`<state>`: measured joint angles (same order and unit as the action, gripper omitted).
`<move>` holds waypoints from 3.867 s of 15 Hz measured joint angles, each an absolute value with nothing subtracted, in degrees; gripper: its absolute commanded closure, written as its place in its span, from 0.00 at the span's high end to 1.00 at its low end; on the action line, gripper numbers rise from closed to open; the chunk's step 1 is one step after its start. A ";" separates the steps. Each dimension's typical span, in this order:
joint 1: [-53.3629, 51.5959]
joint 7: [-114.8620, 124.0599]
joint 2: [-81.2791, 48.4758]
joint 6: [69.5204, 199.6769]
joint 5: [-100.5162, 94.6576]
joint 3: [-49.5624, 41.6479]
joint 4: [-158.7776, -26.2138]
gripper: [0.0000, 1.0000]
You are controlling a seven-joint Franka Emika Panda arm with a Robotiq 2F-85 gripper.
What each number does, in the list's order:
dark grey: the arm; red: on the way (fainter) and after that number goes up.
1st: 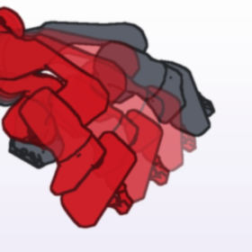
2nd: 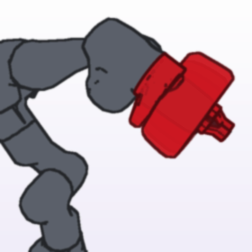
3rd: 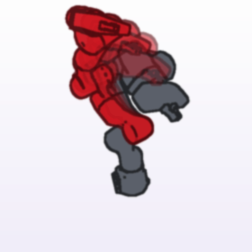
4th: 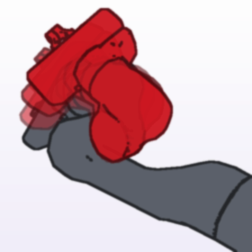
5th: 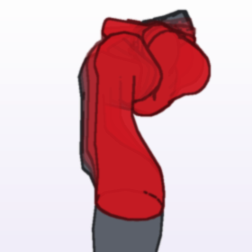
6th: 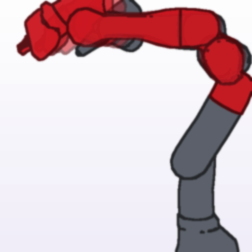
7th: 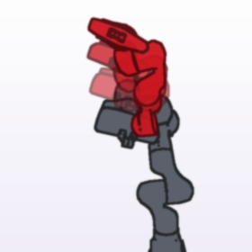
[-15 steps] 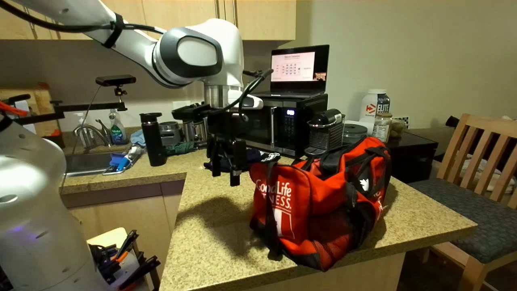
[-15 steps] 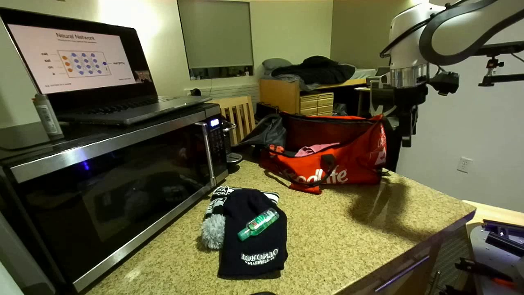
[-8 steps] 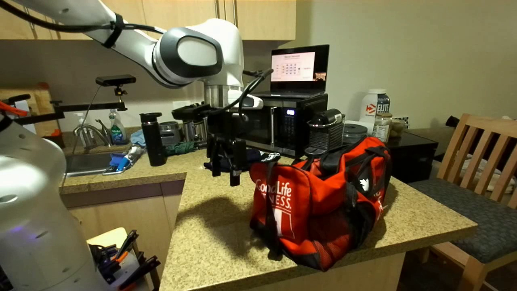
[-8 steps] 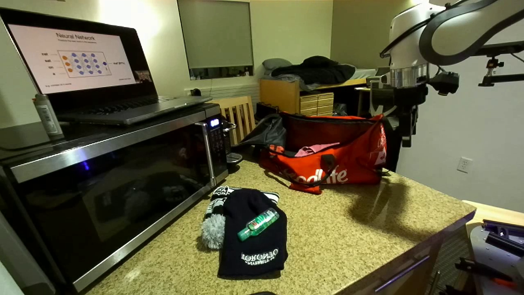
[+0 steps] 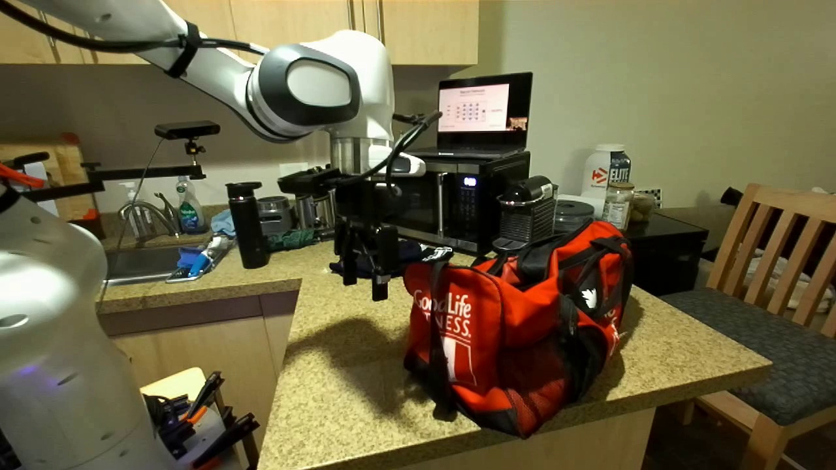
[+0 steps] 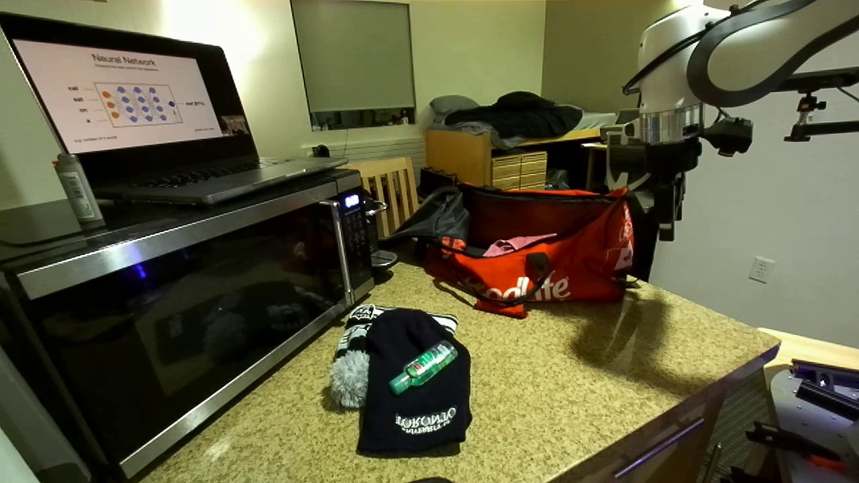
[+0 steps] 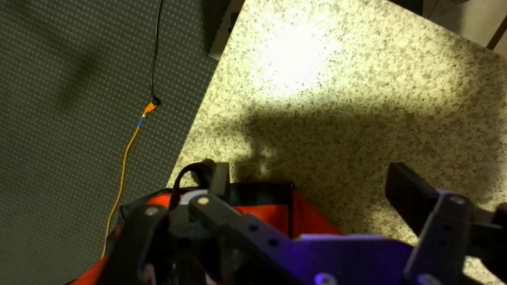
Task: Place the green bottle inside the red bag
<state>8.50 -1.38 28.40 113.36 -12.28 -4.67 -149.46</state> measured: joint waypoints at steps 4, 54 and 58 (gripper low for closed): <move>8.50 -1.38 28.40 113.36 -12.28 -4.67 -149.46 1.00; -6.05 -4.24 -8.01 116.29 -1.03 6.56 -114.38 1.00; -7.12 -5.80 -8.90 116.16 -0.31 7.91 -114.09 1.00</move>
<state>-7.12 -5.80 -8.90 116.16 -0.31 7.91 -114.09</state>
